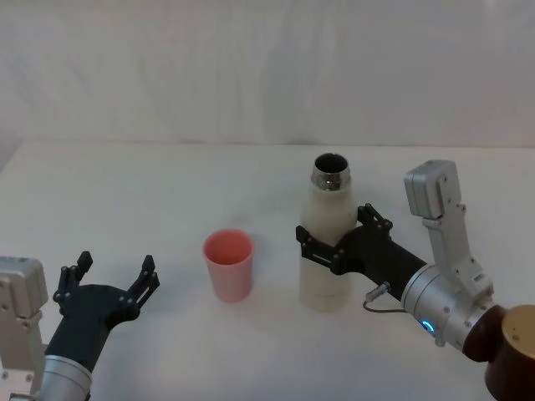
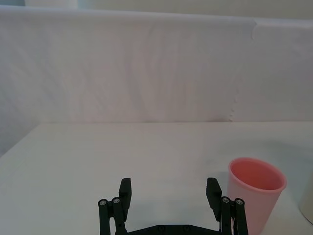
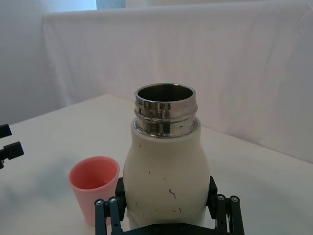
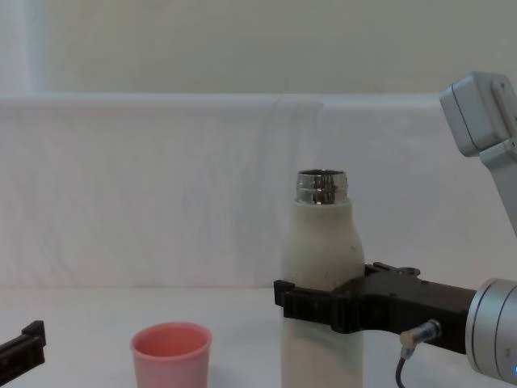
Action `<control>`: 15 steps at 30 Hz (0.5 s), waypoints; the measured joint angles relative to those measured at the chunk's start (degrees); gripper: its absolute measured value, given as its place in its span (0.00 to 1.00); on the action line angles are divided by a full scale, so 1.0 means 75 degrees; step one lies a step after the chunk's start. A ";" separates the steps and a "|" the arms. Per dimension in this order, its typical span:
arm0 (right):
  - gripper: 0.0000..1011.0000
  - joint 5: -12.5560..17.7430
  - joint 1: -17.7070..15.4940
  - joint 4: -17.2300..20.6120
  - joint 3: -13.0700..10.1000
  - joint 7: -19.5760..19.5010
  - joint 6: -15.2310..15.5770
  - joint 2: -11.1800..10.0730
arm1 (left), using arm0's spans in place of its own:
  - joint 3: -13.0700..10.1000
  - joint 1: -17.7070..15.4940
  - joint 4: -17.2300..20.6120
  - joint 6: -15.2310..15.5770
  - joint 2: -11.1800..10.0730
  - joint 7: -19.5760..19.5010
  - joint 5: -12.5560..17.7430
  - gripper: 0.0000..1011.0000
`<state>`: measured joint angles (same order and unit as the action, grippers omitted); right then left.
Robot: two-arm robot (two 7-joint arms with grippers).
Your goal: Grasp the thermos with one hand and pour water into the cup lid.
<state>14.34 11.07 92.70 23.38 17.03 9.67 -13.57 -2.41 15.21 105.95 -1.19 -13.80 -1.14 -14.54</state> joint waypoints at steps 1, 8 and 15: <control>0.95 0.0000 -0.0001 0.0001 0.0000 -0.0001 0.0000 -0.0001 | 0.0000 0.0000 0.0000 0.0000 0.0000 0.0000 0.0000 0.99; 0.95 0.0000 -0.0005 0.0005 0.0000 -0.0007 0.0002 -0.0003 | 0.0000 0.0000 0.0000 0.0000 0.0000 0.0000 0.0000 0.99; 0.95 0.0001 -0.0009 0.0010 0.0000 -0.0011 0.0005 -0.0006 | 0.0000 0.0000 0.0000 0.0000 0.0000 0.0000 0.0000 0.99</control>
<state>14.35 11.01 92.78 23.38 16.94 9.70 -13.62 -2.41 15.21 105.95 -1.19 -13.81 -1.14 -14.54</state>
